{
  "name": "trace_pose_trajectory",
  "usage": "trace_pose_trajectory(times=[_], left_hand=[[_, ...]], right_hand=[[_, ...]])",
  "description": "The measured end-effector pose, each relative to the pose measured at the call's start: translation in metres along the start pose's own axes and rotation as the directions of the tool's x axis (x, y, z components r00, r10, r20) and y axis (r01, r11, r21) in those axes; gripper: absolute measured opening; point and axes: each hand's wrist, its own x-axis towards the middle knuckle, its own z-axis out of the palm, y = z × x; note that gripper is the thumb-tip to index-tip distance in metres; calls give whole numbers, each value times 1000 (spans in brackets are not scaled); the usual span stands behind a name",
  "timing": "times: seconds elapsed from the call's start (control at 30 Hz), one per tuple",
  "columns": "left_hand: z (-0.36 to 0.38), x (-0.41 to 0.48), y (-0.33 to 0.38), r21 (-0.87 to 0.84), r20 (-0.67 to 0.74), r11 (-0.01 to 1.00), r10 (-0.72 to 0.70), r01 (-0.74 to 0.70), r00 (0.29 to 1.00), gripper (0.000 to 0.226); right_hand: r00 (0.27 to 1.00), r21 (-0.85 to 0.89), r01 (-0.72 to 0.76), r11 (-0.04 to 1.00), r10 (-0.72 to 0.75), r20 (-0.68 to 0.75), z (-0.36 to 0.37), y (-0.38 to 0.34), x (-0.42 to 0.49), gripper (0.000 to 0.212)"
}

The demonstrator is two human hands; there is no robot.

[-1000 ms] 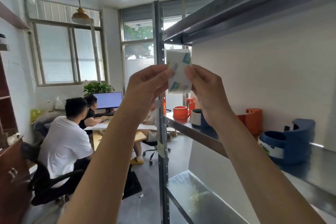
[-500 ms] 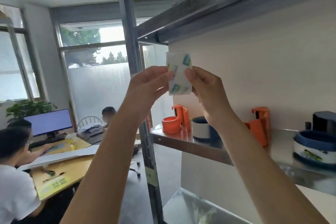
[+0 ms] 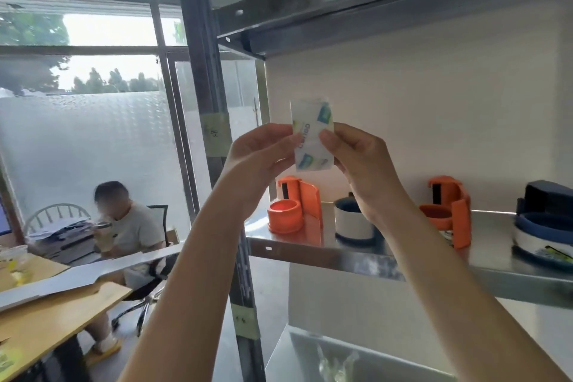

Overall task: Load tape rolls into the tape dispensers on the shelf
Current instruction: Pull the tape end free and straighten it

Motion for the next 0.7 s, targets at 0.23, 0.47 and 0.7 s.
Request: trace_pose_trajectory(times=[0.23, 0.47, 0.7], left_hand=[[-13, 14, -11, -32, 9, 999, -4, 4, 1000, 34], [-22, 15, -27, 76, 11, 997, -1, 0, 1000, 40], [-42, 12, -80, 411, -193, 876, -188, 253, 963, 66]], right_hand=[[1000, -11, 7, 1000, -7, 7, 2, 9, 11, 14], [1000, -25, -13, 1000, 12, -23, 6, 18, 10, 14], [998, -18, -18, 1000, 17, -57, -2, 23, 10, 21]])
